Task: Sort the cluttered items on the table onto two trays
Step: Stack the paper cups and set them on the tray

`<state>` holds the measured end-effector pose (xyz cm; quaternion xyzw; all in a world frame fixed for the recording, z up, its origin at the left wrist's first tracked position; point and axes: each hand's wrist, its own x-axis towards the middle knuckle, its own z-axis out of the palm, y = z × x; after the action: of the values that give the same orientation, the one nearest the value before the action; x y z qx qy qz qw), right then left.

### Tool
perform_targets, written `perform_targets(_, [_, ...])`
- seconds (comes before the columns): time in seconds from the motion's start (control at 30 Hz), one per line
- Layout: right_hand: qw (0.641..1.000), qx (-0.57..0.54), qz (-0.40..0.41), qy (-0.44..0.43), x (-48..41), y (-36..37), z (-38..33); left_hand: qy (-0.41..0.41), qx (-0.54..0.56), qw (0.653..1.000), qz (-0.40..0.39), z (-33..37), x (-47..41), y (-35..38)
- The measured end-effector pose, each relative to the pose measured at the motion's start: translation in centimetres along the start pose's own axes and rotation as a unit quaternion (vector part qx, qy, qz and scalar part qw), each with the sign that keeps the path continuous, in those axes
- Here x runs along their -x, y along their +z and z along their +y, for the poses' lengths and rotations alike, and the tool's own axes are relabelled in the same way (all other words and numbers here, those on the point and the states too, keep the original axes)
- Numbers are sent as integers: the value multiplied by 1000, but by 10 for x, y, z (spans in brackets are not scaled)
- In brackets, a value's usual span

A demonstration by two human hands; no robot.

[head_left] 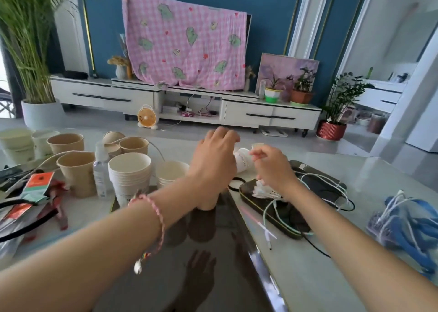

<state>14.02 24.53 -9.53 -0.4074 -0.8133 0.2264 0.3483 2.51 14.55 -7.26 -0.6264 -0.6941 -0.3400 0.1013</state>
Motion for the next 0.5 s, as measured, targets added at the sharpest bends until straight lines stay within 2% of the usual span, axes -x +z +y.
perform_targets(0.13, [990, 108, -37, 79, -33, -15, 37, 19, -115, 984, -136, 19, -65, 26])
perform_targets(0.23, [987, 131, -78, 54, -57, -10, 54, 33, -197, 948, -249, 24, -97, 62])
perform_targets(0.33, [983, 152, -104, 22, -78, -5, 71, 13, -236, 924, -301, 17, -122, 97])
perform_targets(0.43, [970, 179, -157, 38, -90, -4, 81, -6, -264, 903, -338, 4, -136, 124])
perform_targets(0.5, [966, 192, -166, 43, -99, -4, 91, -15, -262, 902, -344, 1, -143, 140])
